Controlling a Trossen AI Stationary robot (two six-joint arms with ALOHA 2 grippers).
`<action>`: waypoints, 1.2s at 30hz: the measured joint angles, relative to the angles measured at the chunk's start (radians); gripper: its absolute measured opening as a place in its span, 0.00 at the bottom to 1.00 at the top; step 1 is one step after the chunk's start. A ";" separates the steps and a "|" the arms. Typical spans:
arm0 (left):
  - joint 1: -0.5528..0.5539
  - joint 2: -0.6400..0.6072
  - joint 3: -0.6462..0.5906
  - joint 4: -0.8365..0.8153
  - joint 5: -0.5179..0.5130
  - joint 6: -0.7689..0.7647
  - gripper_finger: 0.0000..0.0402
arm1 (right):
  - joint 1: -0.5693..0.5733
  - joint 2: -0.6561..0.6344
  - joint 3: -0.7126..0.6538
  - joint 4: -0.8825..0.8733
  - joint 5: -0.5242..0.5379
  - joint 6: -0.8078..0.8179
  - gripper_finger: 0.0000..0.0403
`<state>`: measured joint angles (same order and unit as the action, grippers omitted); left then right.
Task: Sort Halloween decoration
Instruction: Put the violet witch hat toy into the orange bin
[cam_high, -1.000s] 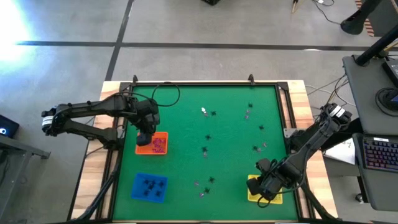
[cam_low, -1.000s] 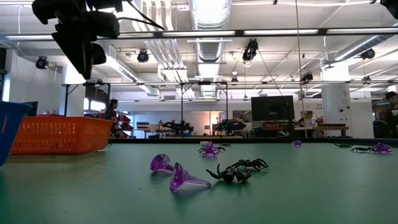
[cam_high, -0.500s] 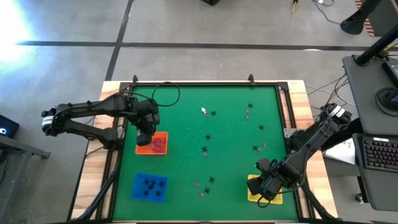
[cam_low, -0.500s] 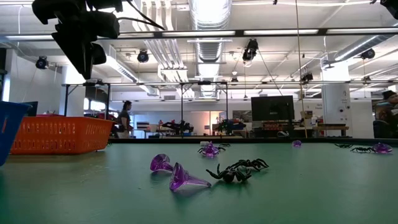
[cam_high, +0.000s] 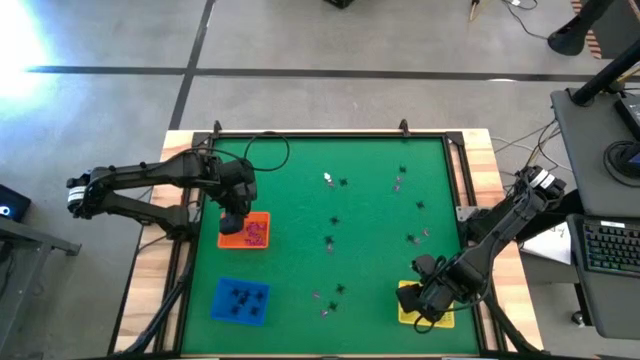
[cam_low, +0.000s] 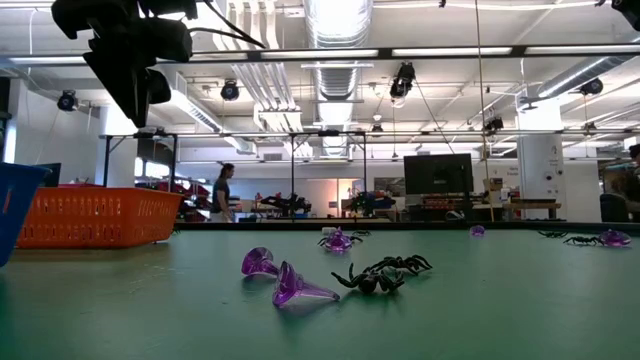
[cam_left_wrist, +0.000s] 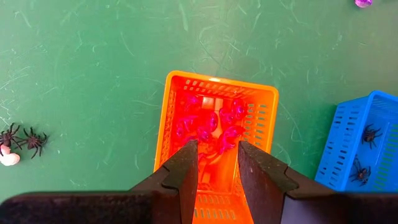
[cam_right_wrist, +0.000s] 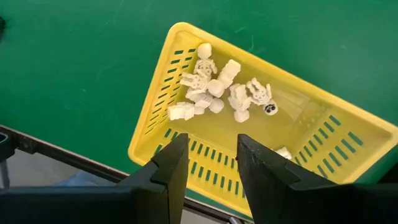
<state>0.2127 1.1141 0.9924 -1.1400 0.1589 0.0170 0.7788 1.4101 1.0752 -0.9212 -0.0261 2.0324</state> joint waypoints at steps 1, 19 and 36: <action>0.000 0.000 0.000 0.000 0.000 0.000 0.24 | 0.000 0.000 0.000 0.007 0.000 0.001 0.31; 0.000 0.000 0.000 0.000 0.000 0.000 0.24 | 0.000 0.000 0.000 0.181 0.170 0.017 0.32; 0.000 0.000 0.000 0.002 0.000 -0.018 0.24 | -0.033 0.000 0.000 0.283 0.264 -0.109 0.25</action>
<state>0.2129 1.1143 0.9924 -1.1383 0.1589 -0.0013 0.7455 1.4102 1.0756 -0.6383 0.2376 1.9239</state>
